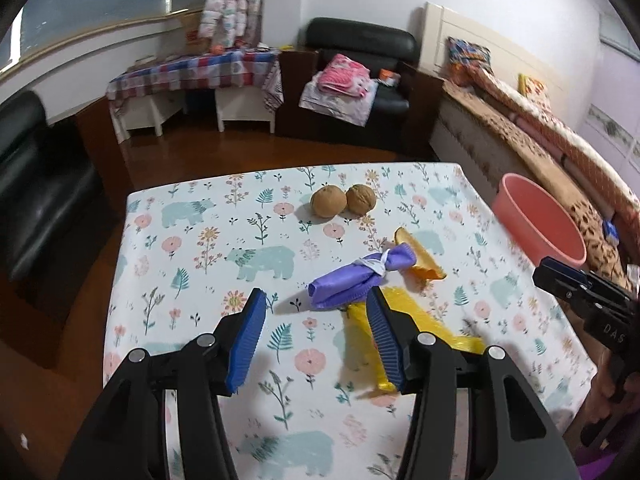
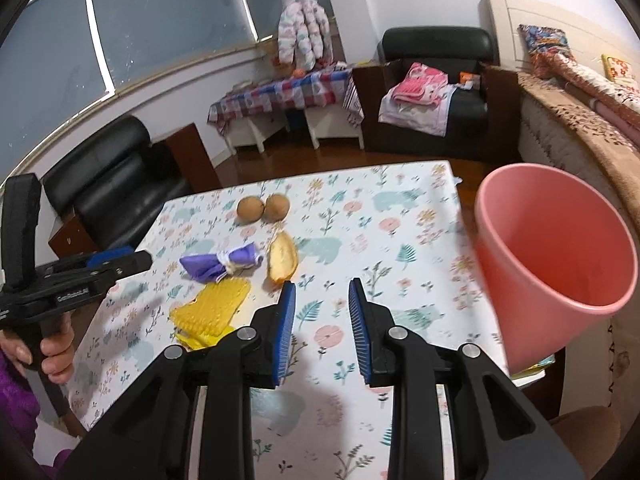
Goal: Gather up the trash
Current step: 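Grasp the purple glove bag with the left tool while the right tool grasps the other orange peel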
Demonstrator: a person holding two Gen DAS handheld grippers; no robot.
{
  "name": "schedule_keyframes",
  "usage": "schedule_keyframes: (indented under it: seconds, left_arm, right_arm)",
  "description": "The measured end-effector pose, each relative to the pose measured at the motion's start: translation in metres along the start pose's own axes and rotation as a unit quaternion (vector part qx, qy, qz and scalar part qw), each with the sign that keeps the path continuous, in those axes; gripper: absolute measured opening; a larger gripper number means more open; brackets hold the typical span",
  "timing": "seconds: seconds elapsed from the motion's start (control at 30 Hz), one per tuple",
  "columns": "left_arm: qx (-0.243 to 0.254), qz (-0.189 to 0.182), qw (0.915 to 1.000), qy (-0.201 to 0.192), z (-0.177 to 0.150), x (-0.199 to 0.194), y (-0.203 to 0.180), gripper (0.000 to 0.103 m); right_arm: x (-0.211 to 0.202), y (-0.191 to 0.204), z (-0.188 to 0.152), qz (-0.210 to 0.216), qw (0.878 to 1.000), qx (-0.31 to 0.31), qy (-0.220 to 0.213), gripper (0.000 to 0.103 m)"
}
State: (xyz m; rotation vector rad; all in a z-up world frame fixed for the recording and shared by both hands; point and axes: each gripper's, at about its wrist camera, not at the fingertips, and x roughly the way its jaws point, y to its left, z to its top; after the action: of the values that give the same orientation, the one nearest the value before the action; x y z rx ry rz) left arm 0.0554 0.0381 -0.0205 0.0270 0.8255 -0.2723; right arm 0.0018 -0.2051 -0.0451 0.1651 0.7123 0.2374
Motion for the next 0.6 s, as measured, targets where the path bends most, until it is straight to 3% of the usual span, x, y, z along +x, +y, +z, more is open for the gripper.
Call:
schedule_keyframes:
  seconds: [0.23, 0.47, 0.53, 0.6]
  left_arm:
    - [0.047, -0.015, 0.9986, 0.020, 0.008, 0.028, 0.003, 0.052]
    - [0.061, -0.043, 0.9967, 0.032, 0.010, 0.050, 0.002, 0.051]
    - [0.061, -0.048, 0.9963, 0.035, 0.011, 0.054, 0.002, 0.051]
    - [0.062, -0.054, 0.9959, 0.038, 0.011, 0.059, 0.002, 0.051]
  right_arm:
    - [0.025, 0.006, 0.000, 0.014, 0.999, 0.010, 0.034, 0.028]
    - [0.049, 0.013, 0.006, 0.030, 0.997, 0.015, 0.066, 0.028]
    - [0.054, 0.016, 0.008, 0.034, 0.997, 0.014, 0.070, 0.040]
    - [0.062, 0.019, 0.009, 0.039, 0.996, 0.016, 0.074, 0.042]
